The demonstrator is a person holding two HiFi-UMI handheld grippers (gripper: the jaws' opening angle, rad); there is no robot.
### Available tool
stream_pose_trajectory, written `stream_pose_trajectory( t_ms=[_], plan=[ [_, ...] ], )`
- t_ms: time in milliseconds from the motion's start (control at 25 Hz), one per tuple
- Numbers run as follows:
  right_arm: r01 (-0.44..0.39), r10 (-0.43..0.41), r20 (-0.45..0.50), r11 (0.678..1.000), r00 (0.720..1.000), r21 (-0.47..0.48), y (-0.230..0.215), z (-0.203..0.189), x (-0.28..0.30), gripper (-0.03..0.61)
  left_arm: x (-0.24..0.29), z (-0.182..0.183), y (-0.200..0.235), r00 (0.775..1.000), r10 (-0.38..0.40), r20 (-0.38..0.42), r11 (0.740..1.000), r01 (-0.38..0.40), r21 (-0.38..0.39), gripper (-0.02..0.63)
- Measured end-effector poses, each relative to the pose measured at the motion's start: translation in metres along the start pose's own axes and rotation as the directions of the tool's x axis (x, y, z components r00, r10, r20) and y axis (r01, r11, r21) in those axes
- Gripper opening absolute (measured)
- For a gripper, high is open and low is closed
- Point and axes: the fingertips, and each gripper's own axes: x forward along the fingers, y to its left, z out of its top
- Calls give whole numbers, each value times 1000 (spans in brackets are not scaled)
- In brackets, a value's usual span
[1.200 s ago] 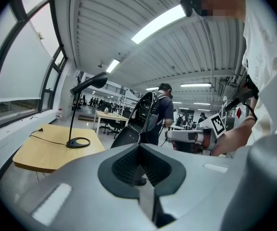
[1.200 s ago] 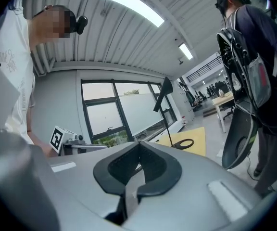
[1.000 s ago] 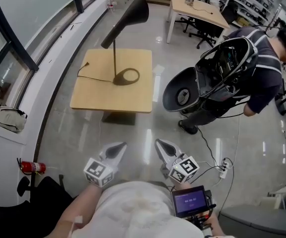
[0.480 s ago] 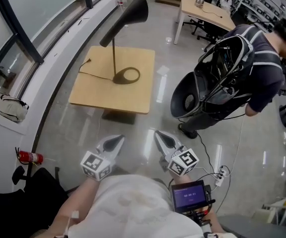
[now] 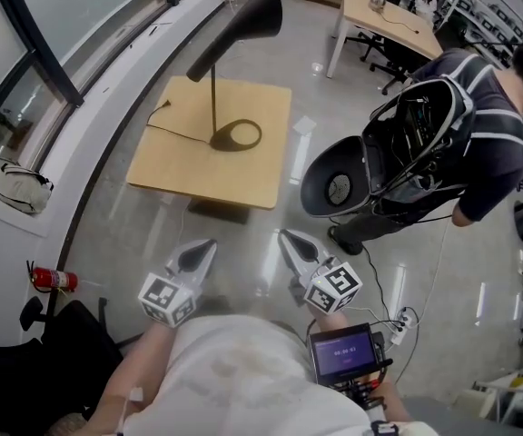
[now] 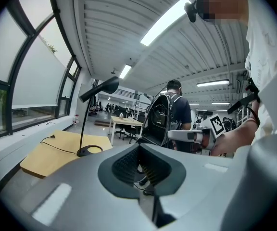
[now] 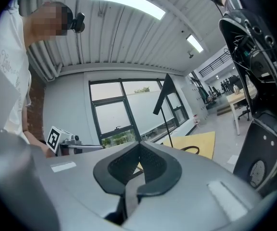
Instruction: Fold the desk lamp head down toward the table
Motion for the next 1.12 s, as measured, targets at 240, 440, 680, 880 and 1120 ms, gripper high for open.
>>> stream_pose_trajectory(
  t_ms=[240, 440, 680, 880, 1120],
  plan=[
    [9, -9, -12, 1000, 1000, 4, -9, 6, 27, 12, 9, 7, 28, 1000, 7, 13, 1000, -7, -11, 2],
    [45, -45, 3, 999, 999, 11, -24, 13, 54, 12, 23, 20, 57, 999, -13, 32, 1000, 14, -10, 2],
    [29, -29, -2, 999, 1000, -22, -36, 34, 107, 12, 40, 47, 109, 998, 11, 63, 1000, -11, 10, 2],
    [72, -71, 22, 997, 997, -34, -50, 50, 112, 12, 69, 57, 116, 996, -42, 75, 999, 40, 16, 2],
    [99, -97, 31, 994, 995, -49, -66, 63, 132, 12, 93, 70, 135, 994, -75, 76, 997, 73, 29, 2]
  ],
)
